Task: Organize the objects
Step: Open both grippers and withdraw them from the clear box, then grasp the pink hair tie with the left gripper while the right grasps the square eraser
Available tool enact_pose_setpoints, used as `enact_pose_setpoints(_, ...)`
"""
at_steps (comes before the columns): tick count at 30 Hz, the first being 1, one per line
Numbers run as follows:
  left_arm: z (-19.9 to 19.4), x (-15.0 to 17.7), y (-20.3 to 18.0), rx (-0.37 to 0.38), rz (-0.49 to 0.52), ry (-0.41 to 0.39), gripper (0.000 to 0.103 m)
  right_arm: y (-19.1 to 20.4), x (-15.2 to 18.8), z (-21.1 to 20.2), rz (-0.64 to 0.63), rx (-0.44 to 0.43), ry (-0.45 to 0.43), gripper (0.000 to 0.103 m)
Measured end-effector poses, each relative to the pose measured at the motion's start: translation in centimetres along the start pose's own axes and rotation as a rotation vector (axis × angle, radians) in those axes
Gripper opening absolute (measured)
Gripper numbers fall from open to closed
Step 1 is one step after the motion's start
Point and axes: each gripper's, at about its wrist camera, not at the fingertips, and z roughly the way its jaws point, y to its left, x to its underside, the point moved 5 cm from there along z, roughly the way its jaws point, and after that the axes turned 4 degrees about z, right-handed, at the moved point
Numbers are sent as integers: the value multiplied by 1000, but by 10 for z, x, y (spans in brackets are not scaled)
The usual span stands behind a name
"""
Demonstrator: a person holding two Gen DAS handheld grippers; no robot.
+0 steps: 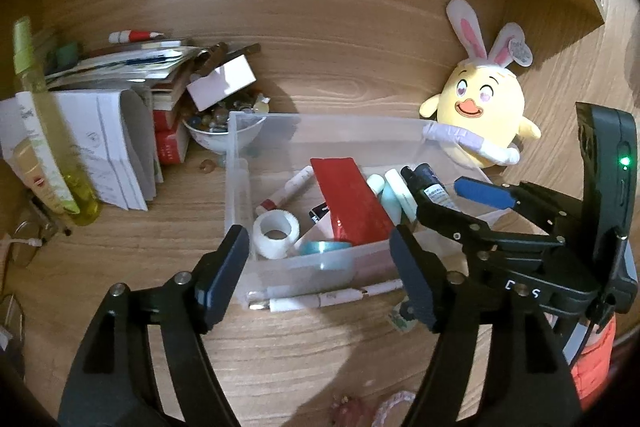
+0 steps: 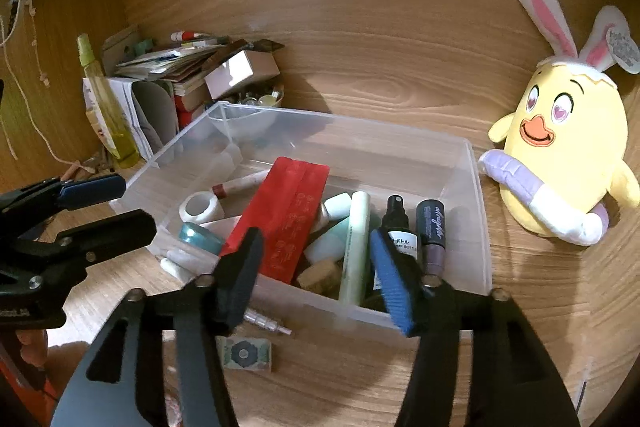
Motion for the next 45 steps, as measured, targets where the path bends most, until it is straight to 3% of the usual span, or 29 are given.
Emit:
enact_pose_setpoints(6, -13, 10, 4, -4, -6, -3, 81, 6, 3, -11, -31, 26, -19, 59)
enact_pose_setpoints(22, -23, 44, 8, -13, 16, 52, 85, 15, 25, -43, -39, 30, -30, 72)
enact_pose_setpoints(35, -16, 83, 18, -2, -16, 151, 85, 36, 68, -3, -61, -21, 128, 72)
enact_pose_setpoints(38, -19, 90, 19, 1, -15, 157, 85, 38, 71, 9, -52, -30, 162, 70)
enact_pose_setpoints(45, -25, 109, 21, 13, -23, 195, 85, 41, 77, 21, -62, -19, 198, 41)
